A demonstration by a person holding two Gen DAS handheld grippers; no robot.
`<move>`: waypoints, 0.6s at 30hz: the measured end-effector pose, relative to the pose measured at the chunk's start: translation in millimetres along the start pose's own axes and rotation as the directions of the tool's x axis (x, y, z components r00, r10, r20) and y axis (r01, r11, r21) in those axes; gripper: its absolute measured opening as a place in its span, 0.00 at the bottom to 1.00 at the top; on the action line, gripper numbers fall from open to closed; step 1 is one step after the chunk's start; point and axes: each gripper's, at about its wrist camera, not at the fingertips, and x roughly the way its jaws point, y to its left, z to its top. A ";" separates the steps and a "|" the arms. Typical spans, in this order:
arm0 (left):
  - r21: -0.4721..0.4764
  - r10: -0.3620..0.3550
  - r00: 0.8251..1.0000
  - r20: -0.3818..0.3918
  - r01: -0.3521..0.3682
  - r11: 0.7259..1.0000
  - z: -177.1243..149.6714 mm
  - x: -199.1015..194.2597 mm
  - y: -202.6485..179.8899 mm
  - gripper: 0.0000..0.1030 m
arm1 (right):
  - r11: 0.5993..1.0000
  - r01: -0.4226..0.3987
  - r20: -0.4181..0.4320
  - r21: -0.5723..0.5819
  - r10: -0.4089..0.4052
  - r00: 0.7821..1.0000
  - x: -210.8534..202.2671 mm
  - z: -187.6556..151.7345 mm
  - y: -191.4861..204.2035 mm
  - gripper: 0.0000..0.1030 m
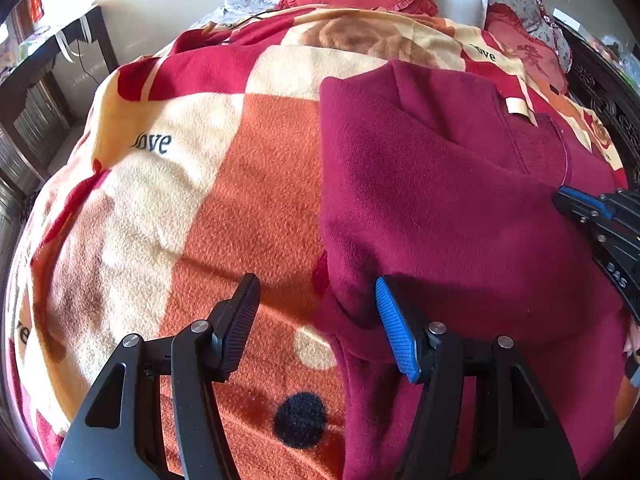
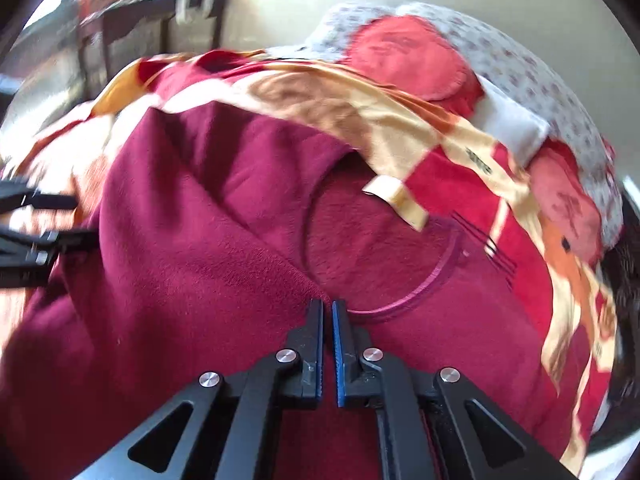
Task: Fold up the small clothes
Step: 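Lift and fold the held sleeve across the body with the right tool, release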
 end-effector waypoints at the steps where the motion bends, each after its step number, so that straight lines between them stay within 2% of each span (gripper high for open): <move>1: 0.005 0.009 1.000 -0.005 -0.009 1.000 0.8 1.6 -2.1 0.58 | 1.000 0.003 -0.018 0.030 -0.002 1.000 7.0 -0.8 -2.9 0.03; 4: 0.011 0.022 1.000 -0.003 -0.022 1.000 2.2 -0.2 -4.3 0.58 | 0.999 0.030 -0.005 0.032 -0.030 1.000 11.1 -1.9 1.8 0.04; 8: 0.018 0.027 1.000 0.012 -0.027 0.999 2.4 -8.1 -4.7 0.58 | 0.993 -0.006 -0.004 0.114 0.006 1.000 -10.6 -5.0 -7.4 0.06; 10: 0.015 0.023 1.000 0.021 -0.023 1.000 3.2 -13.4 -5.3 0.58 | 0.989 -0.019 0.005 0.144 0.019 1.000 -24.6 -13.6 -11.0 0.10; 14: 0.013 0.007 0.999 0.053 -0.008 1.000 4.7 -27.4 -8.9 0.58 | 0.985 0.015 -0.009 0.173 -0.013 1.000 -46.8 -40.6 -17.7 0.11; 18: 0.037 0.005 0.997 0.073 -0.007 0.999 6.2 -35.6 -19.1 0.58 | 0.960 0.052 -0.035 0.275 -0.044 0.998 -58.4 -74.0 -42.5 0.11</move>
